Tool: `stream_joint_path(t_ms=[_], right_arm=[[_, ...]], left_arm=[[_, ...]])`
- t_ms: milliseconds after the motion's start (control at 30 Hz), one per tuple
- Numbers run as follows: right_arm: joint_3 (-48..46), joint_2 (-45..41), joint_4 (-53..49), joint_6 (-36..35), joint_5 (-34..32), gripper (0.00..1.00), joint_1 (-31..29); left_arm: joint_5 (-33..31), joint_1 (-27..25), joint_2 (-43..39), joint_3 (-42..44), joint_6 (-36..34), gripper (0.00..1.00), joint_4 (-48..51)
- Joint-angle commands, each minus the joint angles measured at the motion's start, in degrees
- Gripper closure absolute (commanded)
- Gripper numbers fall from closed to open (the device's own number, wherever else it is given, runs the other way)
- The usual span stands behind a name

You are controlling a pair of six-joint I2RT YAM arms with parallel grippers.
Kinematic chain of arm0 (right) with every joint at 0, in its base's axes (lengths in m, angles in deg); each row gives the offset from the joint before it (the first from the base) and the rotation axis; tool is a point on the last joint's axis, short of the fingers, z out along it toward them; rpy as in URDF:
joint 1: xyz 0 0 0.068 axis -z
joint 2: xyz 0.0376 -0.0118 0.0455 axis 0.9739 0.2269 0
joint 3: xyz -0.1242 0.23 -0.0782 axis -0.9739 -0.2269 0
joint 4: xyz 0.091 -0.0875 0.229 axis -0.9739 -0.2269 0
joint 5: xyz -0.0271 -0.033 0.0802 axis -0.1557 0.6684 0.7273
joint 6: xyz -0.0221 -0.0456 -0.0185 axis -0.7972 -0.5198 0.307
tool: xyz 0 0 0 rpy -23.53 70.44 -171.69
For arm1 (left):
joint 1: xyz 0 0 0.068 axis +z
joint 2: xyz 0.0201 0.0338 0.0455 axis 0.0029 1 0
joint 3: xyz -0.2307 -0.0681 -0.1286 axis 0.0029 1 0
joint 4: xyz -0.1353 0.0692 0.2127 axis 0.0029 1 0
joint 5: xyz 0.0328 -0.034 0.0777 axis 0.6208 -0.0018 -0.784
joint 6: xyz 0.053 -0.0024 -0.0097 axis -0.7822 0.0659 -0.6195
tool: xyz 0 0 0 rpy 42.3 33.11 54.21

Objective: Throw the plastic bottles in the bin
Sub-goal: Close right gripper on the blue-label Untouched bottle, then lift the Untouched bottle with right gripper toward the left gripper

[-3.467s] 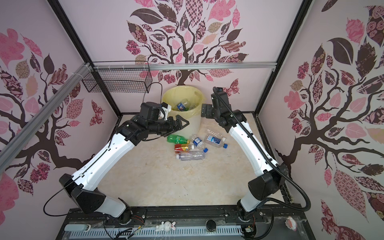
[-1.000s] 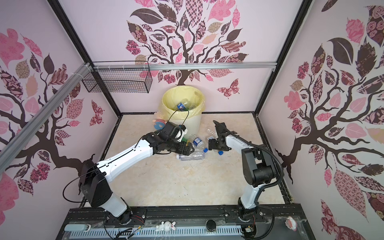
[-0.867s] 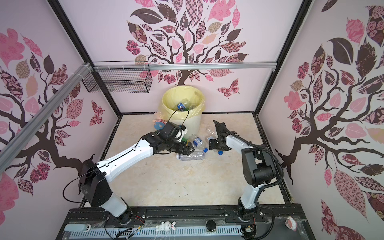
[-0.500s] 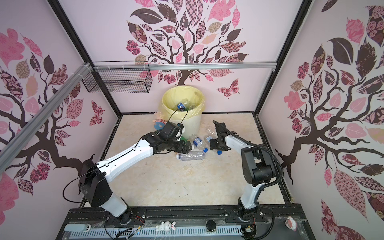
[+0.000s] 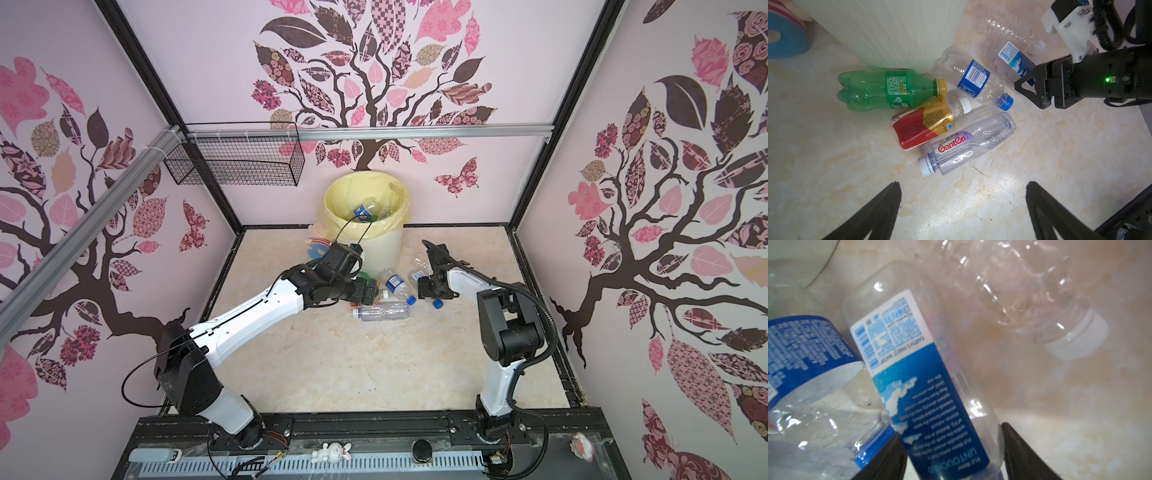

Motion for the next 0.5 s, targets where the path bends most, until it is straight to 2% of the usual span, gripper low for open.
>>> stream_joint_path(t_ms=[0,200,300,467], right_arm=[[2.2,2.0,-0.7,-0.7,-0.7,0.37,-1.0],[0.1,-0.7,-0.7,-0.1,-0.5,0.45,-1.8],[-1.1,-3.0,-0.8,0.2,-0.4,0.51,-1.8],[-1.2,-7.1,-2.6,0.6,0.3,0.53,-1.8]], left_arm=[[-1.4,0.0,-1.7,-3.0,-0.6,0.03,0.3],[-2.8,0.1,-2.6,-2.2,2.2,0.03,1.2],[-0.6,0.1,-3.3,-1.9,1.7,0.03,2.0],[2.8,0.1,-5.7,-1.4,2.7,0.03,1.1]])
